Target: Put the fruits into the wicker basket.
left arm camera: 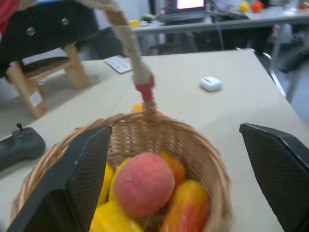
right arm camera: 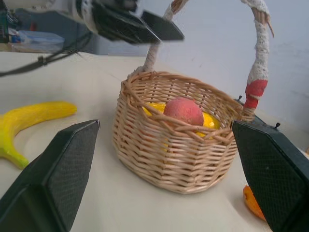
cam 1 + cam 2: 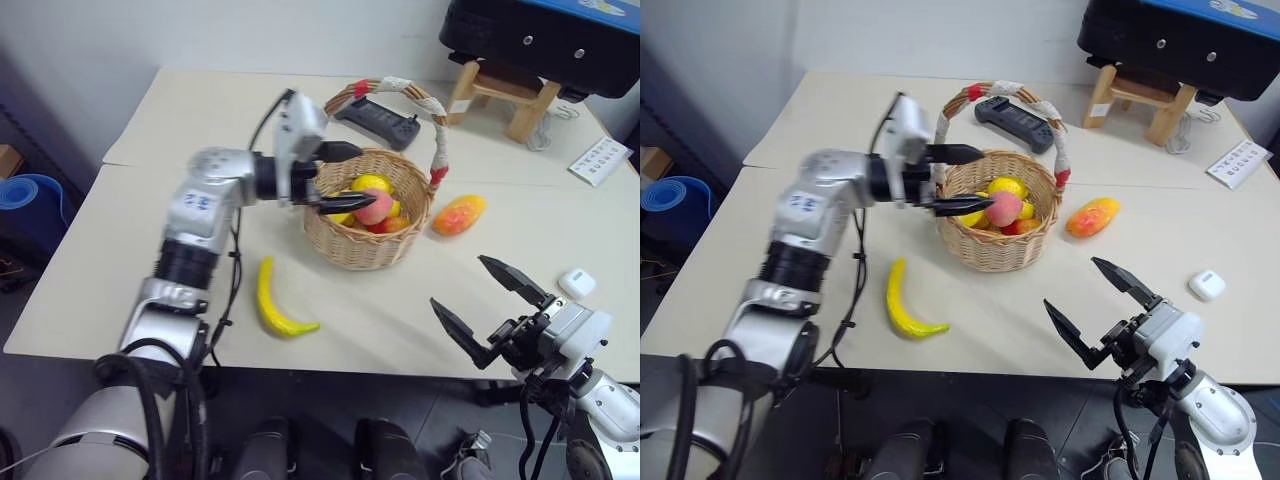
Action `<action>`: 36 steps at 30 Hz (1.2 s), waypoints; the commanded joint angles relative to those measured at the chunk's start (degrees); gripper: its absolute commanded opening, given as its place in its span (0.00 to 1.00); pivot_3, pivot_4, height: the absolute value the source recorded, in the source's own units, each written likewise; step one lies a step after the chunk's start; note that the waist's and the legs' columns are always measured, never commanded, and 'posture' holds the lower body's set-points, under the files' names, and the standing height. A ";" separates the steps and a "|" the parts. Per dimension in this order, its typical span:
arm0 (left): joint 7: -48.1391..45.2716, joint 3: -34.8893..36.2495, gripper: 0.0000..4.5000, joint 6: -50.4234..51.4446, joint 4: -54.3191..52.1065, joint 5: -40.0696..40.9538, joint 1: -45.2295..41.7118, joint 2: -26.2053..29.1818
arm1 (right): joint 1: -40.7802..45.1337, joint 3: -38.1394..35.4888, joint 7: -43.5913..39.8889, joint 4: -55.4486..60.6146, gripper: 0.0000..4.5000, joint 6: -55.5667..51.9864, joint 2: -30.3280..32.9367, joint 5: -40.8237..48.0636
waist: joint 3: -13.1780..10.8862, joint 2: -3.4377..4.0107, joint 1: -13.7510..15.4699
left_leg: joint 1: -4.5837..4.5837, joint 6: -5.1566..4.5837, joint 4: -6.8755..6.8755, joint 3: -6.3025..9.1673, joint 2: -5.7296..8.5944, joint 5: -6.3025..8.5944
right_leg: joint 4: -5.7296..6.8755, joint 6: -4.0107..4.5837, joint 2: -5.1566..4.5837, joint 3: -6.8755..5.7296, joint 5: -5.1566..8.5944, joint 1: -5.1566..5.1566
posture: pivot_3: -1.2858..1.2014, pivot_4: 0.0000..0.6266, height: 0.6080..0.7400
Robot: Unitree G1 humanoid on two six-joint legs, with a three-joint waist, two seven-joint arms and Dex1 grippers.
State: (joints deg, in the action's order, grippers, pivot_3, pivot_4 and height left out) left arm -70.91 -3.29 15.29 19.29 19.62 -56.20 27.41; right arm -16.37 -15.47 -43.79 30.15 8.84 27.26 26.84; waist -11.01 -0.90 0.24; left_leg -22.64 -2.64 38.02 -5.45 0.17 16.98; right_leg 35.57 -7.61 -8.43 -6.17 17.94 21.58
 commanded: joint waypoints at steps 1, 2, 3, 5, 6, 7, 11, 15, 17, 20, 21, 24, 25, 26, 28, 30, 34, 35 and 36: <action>-10.66 6.81 0.99 -2.13 -2.10 5.95 5.13 8.59 | 0.87 -0.55 -3.96 -0.10 1.00 0.01 2.89 3.15 | -0.02 0.05 -0.52 | 0.06 0.02 -0.03 0.00 -0.02 0.01 | 0.04 0.03 0.00 0.01 0.02 -0.01 | 0.52 0.24 1.00; -10.63 8.17 0.99 -1.22 -0.53 6.28 5.63 10.70 | 1.03 -0.34 -4.88 -0.35 1.00 -0.17 3.65 3.48 | -0.03 0.03 -0.40 | 0.08 0.03 -0.03 0.03 -0.05 0.02 | 0.06 0.05 0.03 -0.02 0.03 -0.02 | 0.52 0.24 1.00; -11.15 8.80 0.99 0.45 0.90 6.19 6.30 13.27 | 1.22 -0.19 -5.76 -0.63 1.00 -0.30 4.41 3.72 | -0.04 0.04 -0.35 | 0.07 0.04 0.00 0.11 -0.06 0.02 | 0.08 0.06 0.04 -0.07 0.03 -0.04 | 0.52 0.24 1.00; -15.69 9.20 0.99 -3.24 7.42 2.58 11.22 21.55 | 2.02 0.65 -8.16 -1.04 1.00 -0.88 6.24 4.22 | -0.04 0.02 -0.29 | 0.06 0.02 0.03 0.14 -0.02 0.02 | 0.06 0.05 0.00 -0.09 0.03 -0.10 | 0.52 0.24 1.00; -16.92 9.68 0.99 -5.40 10.86 1.30 13.58 24.90 | 2.52 1.03 -8.96 -1.09 1.00 -1.37 6.85 4.59 | -0.02 0.08 -0.48 | 0.10 -0.03 0.03 0.08 -0.01 0.06 | 0.03 0.05 -0.01 -0.05 0.03 -0.12 | 0.52 0.24 1.00; -17.56 10.20 0.99 -7.44 13.52 0.72 15.28 27.04 | 2.81 1.32 -9.42 -1.13 1.00 -1.79 7.21 4.93 | -0.02 0.11 -0.45 | 0.18 -0.05 -0.01 0.02 0.03 0.09 | 0.04 0.05 -0.05 -0.02 0.03 -0.13 | 0.52 0.24 1.00; -18.89 12.31 0.99 -20.84 22.97 -1.43 20.89 31.21 | 2.75 2.49 -9.53 -0.55 1.00 -3.37 7.82 4.09 | -0.02 0.07 0.23 | 0.23 -0.03 -0.03 0.06 -0.03 0.26 | 0.17 0.04 -0.11 -0.12 0.03 -0.09 | 0.52 0.24 1.00; -20.22 11.70 0.99 -26.44 23.73 -1.39 21.43 30.52 | 2.61 4.09 -9.07 0.12 1.00 -4.26 7.76 3.00 | 0.00 -0.04 1.29 | 0.12 -0.04 0.07 0.13 -0.02 0.42 | 0.03 0.02 -0.24 -0.09 0.01 -0.10 | 0.52 0.24 1.00; -21.10 9.48 0.99 -25.86 17.56 0.47 20.78 28.56 | 2.78 4.59 -9.08 0.33 1.00 -4.98 8.09 3.14 | 0.00 -0.04 1.35 | 0.07 -0.04 0.07 0.15 0.03 0.43 | 0.01 0.02 -0.28 -0.05 0.01 -0.09 | 0.52 0.24 1.00; -21.59 2.19 0.99 -24.11 3.04 4.03 19.84 26.56 | 3.68 4.99 -8.94 0.55 1.00 -6.20 8.53 3.20 | 0.01 -0.04 1.42 | 0.05 -0.04 0.09 0.18 0.04 0.42 | 0.03 -0.02 -0.30 0.02 -0.02 -0.12 | 0.52 0.24 1.00; -21.59 0.17 0.99 -20.88 -1.57 4.57 18.54 25.37 | 4.26 5.08 -8.83 0.52 1.00 -6.72 8.75 3.25 | 0.01 -0.04 1.28 | 0.04 -0.05 0.09 0.18 0.05 0.42 | 0.04 -0.03 -0.31 0.06 -0.02 -0.13 | 0.52 0.24 1.00; -21.59 -9.09 0.99 -20.69 -11.01 3.45 15.38 25.03 | 5.90 5.21 -8.55 0.38 1.00 -8.08 9.11 3.44 | 0.01 -0.04 0.94 | 0.01 -0.05 0.11 0.13 0.04 0.41 | 0.03 -0.04 -0.17 0.01 -0.03 -0.10 | 0.52 0.24 1.00; -21.59 -12.61 0.99 -22.95 -12.31 2.58 14.58 26.10 | 6.38 5.24 -8.62 0.26 1.00 -8.40 9.28 3.43 | 0.02 -0.01 0.43 | 0.04 -0.04 0.11 0.08 0.03 0.39 | 0.04 -0.04 -0.13 -0.03 -0.03 -0.10 | 0.52 0.24 1.00; -21.59 -15.96 0.99 -23.44 -13.28 1.73 13.42 26.80 | 7.13 5.15 -8.66 -0.11 1.00 -8.75 9.59 3.32 | 0.02 0.01 0.07 | 0.17 -0.04 0.05 -0.09 0.00 0.39 | 0.07 -0.04 -0.08 0.01 -0.02 -0.10 | 0.52 0.24 1.00; -21.59 -22.05 0.99 -26.04 -13.44 0.29 10.76 27.96 | 8.55 4.55 -8.45 -1.07 1.00 -9.43 9.97 3.24 | 0.01 0.04 -0.49 | 0.25 -0.02 0.00 -0.12 -0.05 0.38 | 0.11 -0.04 0.00 0.00 -0.02 -0.09 | 0.52 0.24 1.00; -21.59 -26.94 0.99 -26.67 -12.36 -1.33 8.11 28.34 | 9.14 3.98 -8.50 -1.67 1.00 -9.60 10.22 3.30 | 0.01 0.04 -0.47 | 0.26 -0.02 0.00 -0.15 -0.07 0.38 | 0.08 -0.01 0.03 -0.02 -0.01 -0.07 | 0.52 0.24 1.00; -21.59 -36.41 0.99 -30.73 -7.92 -5.32 3.53 29.19 | 8.58 3.72 -8.02 -0.84 1.00 -10.14 10.22 3.30 | 0.00 0.04 -0.02 | 0.20 -0.09 0.08 -0.13 -0.02 0.38 | 0.04 -0.01 -0.02 0.01 0.00 -0.07 | 0.52 0.24 1.00; -21.59 -36.64 0.99 -32.52 -5.62 -7.71 3.08 27.55 | 7.96 3.59 -7.66 -0.42 1.00 -10.03 9.98 3.13 | 0.00 0.04 0.13 | 0.18 -0.11 0.11 -0.13 0.00 0.37 | 0.03 -0.01 -0.03 0.00 -0.01 -0.08 | 0.52 0.24 1.00; -21.51 -36.65 0.99 -33.80 -3.47 -9.93 2.96 25.57 | 7.21 3.56 -7.31 -0.02 1.00 -9.80 9.70 2.86 | 0.00 0.04 0.44 | 0.16 -0.13 0.13 -0.13 0.00 0.37 | 0.00 -0.01 -0.04 0.00 -0.01 -0.08 | 0.52 0.24 1.00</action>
State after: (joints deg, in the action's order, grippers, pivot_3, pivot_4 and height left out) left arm -86.09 -39.47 -16.06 13.91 12.58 -52.45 54.60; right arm -8.43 -10.53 -51.67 27.89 -1.42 37.32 29.57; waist -11.01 -0.86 0.69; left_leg -22.48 -2.80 38.18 -5.58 0.19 17.34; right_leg 35.57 -7.62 -8.49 -6.17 17.94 21.49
